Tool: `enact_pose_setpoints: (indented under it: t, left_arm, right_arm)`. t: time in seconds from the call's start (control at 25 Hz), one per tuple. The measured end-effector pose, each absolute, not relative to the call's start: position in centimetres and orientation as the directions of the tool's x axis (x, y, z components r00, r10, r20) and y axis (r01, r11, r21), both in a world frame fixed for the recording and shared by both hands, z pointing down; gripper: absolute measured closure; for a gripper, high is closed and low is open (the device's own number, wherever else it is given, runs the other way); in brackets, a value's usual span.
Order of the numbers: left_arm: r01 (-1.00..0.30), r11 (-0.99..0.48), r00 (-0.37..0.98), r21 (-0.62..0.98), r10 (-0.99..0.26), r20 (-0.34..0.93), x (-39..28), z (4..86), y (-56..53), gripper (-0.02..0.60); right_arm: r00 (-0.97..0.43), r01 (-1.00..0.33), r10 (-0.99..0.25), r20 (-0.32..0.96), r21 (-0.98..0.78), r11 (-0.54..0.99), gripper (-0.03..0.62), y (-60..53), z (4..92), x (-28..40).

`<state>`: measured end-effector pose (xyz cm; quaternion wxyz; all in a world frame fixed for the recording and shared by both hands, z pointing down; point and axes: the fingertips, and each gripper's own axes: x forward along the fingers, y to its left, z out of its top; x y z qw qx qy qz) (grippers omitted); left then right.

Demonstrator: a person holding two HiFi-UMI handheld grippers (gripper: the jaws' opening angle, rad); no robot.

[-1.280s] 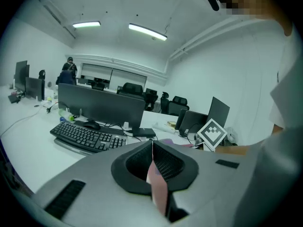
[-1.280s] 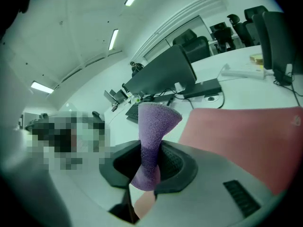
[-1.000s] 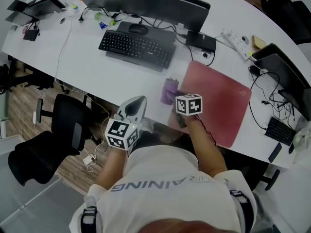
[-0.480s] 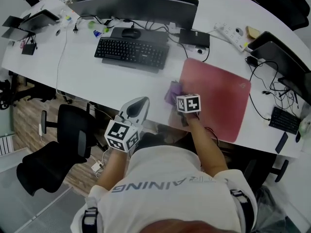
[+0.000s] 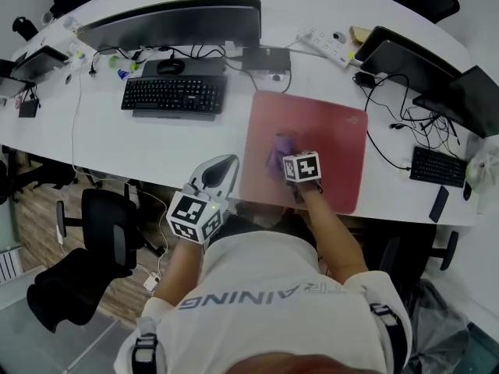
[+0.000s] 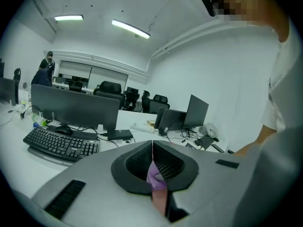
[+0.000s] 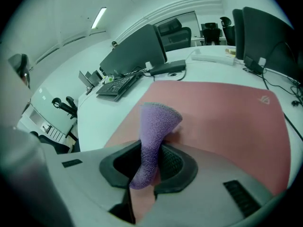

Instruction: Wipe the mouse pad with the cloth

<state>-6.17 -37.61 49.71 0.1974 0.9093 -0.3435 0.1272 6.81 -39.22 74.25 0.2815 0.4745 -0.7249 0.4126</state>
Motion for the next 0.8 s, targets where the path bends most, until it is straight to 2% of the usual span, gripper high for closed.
enact_pose_setpoints:
  t: [0.44,0.8]
  left_arm:
    - [-0.6,-0.746,0.792,0.289,-0.502,0.348,5.0,49.8,-35.3,0.549]
    - [-0.55,-0.786,0.824,0.284,-0.453,0.341,13.6,49.3,-33.2,0.549]
  right_arm:
    - [-0.244,-0.957,-0.546,0.802,-0.29,0.002,0.494,-33.5,74.2,23.1]
    - [-0.194,-0.949,-0.578,0.793,-0.301,-0.094,0.494,-29.2,74.2,32.6]
